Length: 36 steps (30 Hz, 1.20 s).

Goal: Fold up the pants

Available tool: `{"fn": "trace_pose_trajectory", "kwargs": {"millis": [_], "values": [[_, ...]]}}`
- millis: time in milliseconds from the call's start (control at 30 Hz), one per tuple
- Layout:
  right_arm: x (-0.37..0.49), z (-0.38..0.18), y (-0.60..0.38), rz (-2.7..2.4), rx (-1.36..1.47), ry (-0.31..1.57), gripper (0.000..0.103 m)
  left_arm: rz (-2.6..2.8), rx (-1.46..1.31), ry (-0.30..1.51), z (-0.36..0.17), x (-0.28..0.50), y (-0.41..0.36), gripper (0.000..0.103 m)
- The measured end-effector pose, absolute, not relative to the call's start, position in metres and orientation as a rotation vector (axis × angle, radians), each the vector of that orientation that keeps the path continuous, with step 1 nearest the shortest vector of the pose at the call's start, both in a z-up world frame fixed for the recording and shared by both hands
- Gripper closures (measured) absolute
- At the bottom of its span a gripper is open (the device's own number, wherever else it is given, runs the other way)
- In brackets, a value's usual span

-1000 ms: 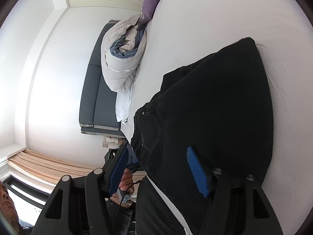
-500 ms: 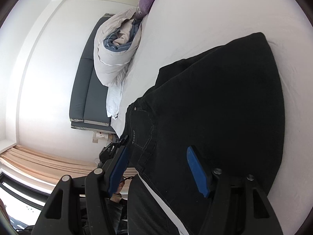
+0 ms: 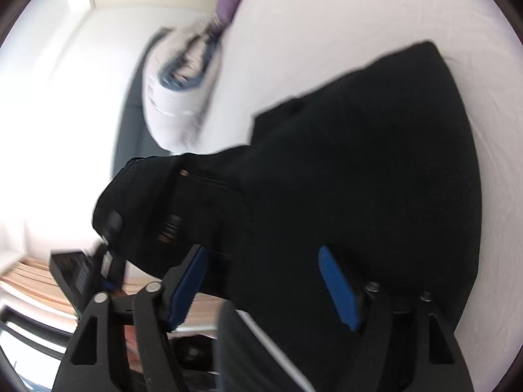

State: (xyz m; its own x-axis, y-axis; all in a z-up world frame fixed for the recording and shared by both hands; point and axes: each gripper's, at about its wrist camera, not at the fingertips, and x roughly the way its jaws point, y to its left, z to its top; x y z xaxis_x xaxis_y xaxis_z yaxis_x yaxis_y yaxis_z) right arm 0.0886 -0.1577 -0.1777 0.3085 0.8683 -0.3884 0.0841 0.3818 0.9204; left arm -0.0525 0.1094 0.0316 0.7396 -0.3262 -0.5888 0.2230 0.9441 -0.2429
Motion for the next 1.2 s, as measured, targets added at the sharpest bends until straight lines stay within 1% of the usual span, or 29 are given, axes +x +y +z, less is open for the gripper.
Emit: {"fn": "trace_pose_trajectory", "kwargs": {"millis": [67, 133, 233, 333, 533, 567, 633, 667, 700, 733, 800, 833, 933, 967, 1000, 1067, 1100, 1133, 1167, 1200], "values": [[0.083, -0.17, -0.173, 0.708, 1.14, 1.083, 0.019, -0.389, -0.013, 0.704, 0.01, -0.067, 0.054, 0.092], [0.076, -0.164, -0.191, 0.73, 1.192, 1.035, 0.016, -0.441, 0.087, 0.754, -0.018, -0.079, 0.015, 0.092], [0.067, -0.162, -0.214, 0.689, 1.167, 1.026, 0.014, -0.468, 0.269, 0.778, -0.052, -0.093, -0.029, 0.092], [0.06, -0.168, -0.227, 0.65, 1.153, 1.051, 0.013, -0.451, 0.386, 0.761, -0.067, -0.104, -0.05, 0.092], [0.062, -0.173, -0.209, 0.682, 1.111, 1.101, 0.013, -0.426, 0.552, 0.677, -0.07, -0.127, -0.071, 0.092], [0.064, -0.17, -0.204, 0.687, 1.08, 1.104, 0.018, -0.432, 0.573, 0.671, -0.072, -0.129, -0.076, 0.092], [0.069, -0.167, -0.193, 0.703, 1.003, 1.126, 0.035, -0.443, 0.604, 0.661, -0.078, -0.131, -0.08, 0.092], [0.07, -0.168, -0.189, 0.709, 0.982, 1.145, 0.055, -0.452, 0.616, 0.658, -0.081, -0.133, -0.084, 0.092], [0.07, -0.169, -0.19, 0.689, 0.968, 1.158, 0.065, -0.457, 0.623, 0.656, -0.083, -0.134, -0.088, 0.092], [0.069, -0.171, -0.194, 0.673, 0.967, 1.163, 0.068, -0.462, 0.626, 0.657, -0.085, -0.134, -0.092, 0.092], [0.062, -0.173, -0.205, 0.649, 0.977, 1.155, 0.08, -0.478, 0.625, 0.654, -0.089, -0.137, -0.097, 0.092], [0.059, -0.175, -0.21, 0.642, 0.978, 1.151, 0.082, -0.485, 0.624, 0.654, -0.09, -0.14, -0.099, 0.092], [0.048, -0.182, -0.223, 0.61, 0.993, 1.141, 0.082, -0.518, 0.618, 0.668, -0.099, -0.141, -0.108, 0.092], [0.05, -0.186, -0.223, 0.6, 0.995, 1.145, 0.082, -0.525, 0.609, 0.699, -0.106, -0.137, -0.11, 0.091], [0.051, -0.193, -0.224, 0.579, 0.988, 1.159, 0.082, -0.521, 0.598, 0.728, -0.114, -0.131, -0.111, 0.088], [0.053, -0.206, -0.226, 0.566, 0.986, 1.184, 0.079, -0.518, 0.575, 0.798, -0.132, -0.116, -0.109, 0.087], [0.055, -0.212, -0.226, 0.56, 1.005, 1.191, 0.079, -0.52, 0.569, 0.814, -0.135, -0.114, -0.108, 0.085], [0.056, -0.214, -0.226, 0.561, 1.017, 1.185, 0.079, -0.52, 0.557, 0.82, -0.133, -0.112, -0.107, 0.08], [0.055, -0.213, -0.228, 0.567, 1.022, 1.18, 0.077, -0.527, 0.534, 0.828, -0.129, -0.11, -0.105, 0.073], [0.055, -0.21, -0.23, 0.568, 1.022, 1.169, 0.071, -0.536, 0.501, 0.837, -0.124, -0.106, -0.1, 0.047]]}}
